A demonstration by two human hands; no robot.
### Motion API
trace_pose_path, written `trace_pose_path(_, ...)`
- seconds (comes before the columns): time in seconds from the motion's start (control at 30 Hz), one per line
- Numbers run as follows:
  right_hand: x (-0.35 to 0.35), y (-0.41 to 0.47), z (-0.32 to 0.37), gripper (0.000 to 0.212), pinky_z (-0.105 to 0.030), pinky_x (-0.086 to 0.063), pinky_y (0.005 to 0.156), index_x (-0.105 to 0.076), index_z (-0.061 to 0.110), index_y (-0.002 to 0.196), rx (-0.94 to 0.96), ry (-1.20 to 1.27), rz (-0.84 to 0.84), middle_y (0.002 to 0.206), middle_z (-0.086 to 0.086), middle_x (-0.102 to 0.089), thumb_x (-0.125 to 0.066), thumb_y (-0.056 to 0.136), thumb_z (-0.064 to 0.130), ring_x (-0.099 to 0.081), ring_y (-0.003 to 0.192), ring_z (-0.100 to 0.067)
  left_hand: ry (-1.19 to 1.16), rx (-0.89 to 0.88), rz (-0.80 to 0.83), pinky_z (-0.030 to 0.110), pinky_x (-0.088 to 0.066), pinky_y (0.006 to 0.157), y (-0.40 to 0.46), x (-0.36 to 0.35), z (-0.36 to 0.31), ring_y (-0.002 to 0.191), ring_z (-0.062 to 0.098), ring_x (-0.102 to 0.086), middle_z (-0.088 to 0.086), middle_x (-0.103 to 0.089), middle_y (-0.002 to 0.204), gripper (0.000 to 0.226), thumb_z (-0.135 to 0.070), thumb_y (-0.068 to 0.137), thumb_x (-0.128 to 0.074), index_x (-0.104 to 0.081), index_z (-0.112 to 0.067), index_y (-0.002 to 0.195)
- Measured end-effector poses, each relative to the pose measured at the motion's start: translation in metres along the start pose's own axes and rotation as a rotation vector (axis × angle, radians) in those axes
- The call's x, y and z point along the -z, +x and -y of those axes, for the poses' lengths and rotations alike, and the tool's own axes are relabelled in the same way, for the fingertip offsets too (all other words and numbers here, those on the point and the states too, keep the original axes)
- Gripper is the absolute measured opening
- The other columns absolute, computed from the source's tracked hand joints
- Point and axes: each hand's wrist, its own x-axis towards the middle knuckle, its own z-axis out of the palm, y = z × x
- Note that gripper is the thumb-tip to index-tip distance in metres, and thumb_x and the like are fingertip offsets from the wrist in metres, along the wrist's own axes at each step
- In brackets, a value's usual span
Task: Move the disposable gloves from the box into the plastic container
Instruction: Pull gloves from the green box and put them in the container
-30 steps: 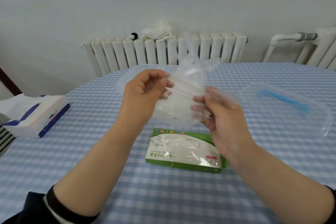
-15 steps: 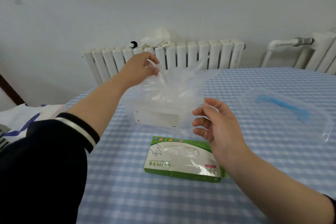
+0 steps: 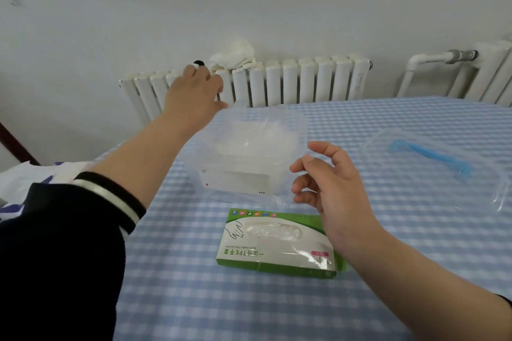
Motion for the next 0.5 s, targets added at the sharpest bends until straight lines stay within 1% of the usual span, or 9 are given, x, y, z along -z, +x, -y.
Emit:
trace_pose_path(0.03,0.000,0.000,-0.001,0.022,-0.025,-0.050,0.052,-0.053,0.022,0.112,0.004,-0.010,0.006,0.075,0.004,-0.068,-0.052,0.097,0.006,-0.057,0.055,-0.011,-0.064,0.030,0.009,0.043,-0.045,0.083,-0.003,0.007,-0.006,0.108,0.030,-0.049,0.009,-0.056,0.113,0.027,-0.037,0.094,-0.060,-0.061,-0.014,0.109)
trace_pose_path(0.07,0.000,0.000,-0.001,0.022,-0.025,-0.050,0.052,-0.053,0.022,0.112,0.010,-0.020,0.013,0.075,0.004,-0.069,-0.051,0.097,0.006,-0.057,0.056,-0.011,-0.131,0.055,0.114,0.040,-0.046,0.080,-0.006,0.014,-0.013,0.102,0.027,-0.052,0.005,-0.057,0.108,0.021,-0.037,0.095,-0.058,-0.060,-0.017,0.104)
trace_pose_path(0.17,-0.001,-0.001,-0.004,0.022,-0.025,-0.049,0.053,-0.052,0.022,0.111,0.013,-0.049,0.029,0.076,0.004,-0.068,-0.051,0.096,0.006,-0.057,0.057,-0.012,-0.154,0.009,0.687,0.030,-0.048,0.075,-0.013,0.023,-0.035,0.094,0.016,-0.058,-0.010,-0.054,0.102,0.024,-0.049,0.093,-0.057,-0.057,-0.028,0.106)
trace_pose_path(0.2,-0.001,-0.001,-0.006,0.021,-0.025,-0.050,0.054,-0.052,0.023,0.111,0.010,-0.065,0.036,0.076,0.003,-0.068,-0.051,0.097,0.007,-0.058,0.057,-0.012,-0.155,-0.005,0.824,0.029,-0.052,0.074,-0.013,0.020,-0.038,0.095,0.016,-0.059,-0.011,-0.053,0.104,0.026,-0.050,0.092,-0.059,-0.056,-0.031,0.110)
trace_pose_path(0.27,-0.002,-0.003,-0.008,0.020,-0.025,-0.050,0.054,-0.052,0.022,0.111,-0.001,-0.099,0.056,0.077,0.003,-0.069,-0.051,0.097,0.008,-0.058,0.058,-0.012,-0.214,0.001,0.999,0.032,-0.059,0.076,-0.011,0.007,-0.040,0.101,0.017,-0.060,-0.008,-0.054,0.114,0.034,-0.047,0.087,-0.067,-0.054,-0.035,0.117)
trace_pose_path(0.33,-0.003,-0.003,-0.010,0.018,-0.024,-0.050,0.053,-0.053,0.020,0.109,-0.003,-0.148,0.104,0.076,0.003,-0.069,-0.051,0.096,0.006,-0.058,0.058,-0.013,-0.283,0.031,1.114,0.037,-0.060,0.077,-0.008,-0.007,-0.042,0.106,0.019,-0.060,-0.003,-0.056,0.124,0.043,-0.038,0.087,-0.072,-0.050,-0.036,0.123)
trace_pose_path(0.4,-0.002,-0.002,-0.012,0.015,-0.023,-0.050,0.053,-0.056,0.017,0.104,0.000,-0.253,0.195,0.075,0.003,-0.068,-0.052,0.096,0.005,-0.059,0.057,-0.011,-0.327,0.026,1.175,0.037,-0.059,0.074,-0.007,-0.018,-0.045,0.108,0.020,-0.058,-0.003,-0.054,0.129,0.046,-0.026,0.092,-0.066,-0.046,-0.037,0.132)
trace_pose_path(0.43,-0.001,0.000,-0.014,0.014,-0.022,-0.050,0.054,-0.057,0.018,0.100,0.007,-0.333,0.252,0.076,0.002,-0.068,-0.054,0.095,0.005,-0.059,0.057,-0.010,-0.351,0.020,1.176,0.035,-0.057,0.072,-0.007,-0.022,-0.046,0.107,0.019,-0.057,-0.004,-0.054,0.129,0.044,-0.023,0.094,-0.063,-0.046,-0.036,0.132)
trace_pose_path(0.5,0.002,0.002,-0.019,0.011,-0.020,-0.050,0.059,-0.061,0.021,0.093,0.047,-0.540,0.350,0.079,0.002,-0.067,-0.060,0.093,0.011,-0.060,0.060,-0.008,-0.395,0.007,1.097,0.033,-0.056,0.072,-0.007,-0.025,-0.044,0.103,0.017,-0.060,-0.006,-0.059,0.122,0.030,-0.022,0.093,-0.063,-0.056,-0.032,0.121)
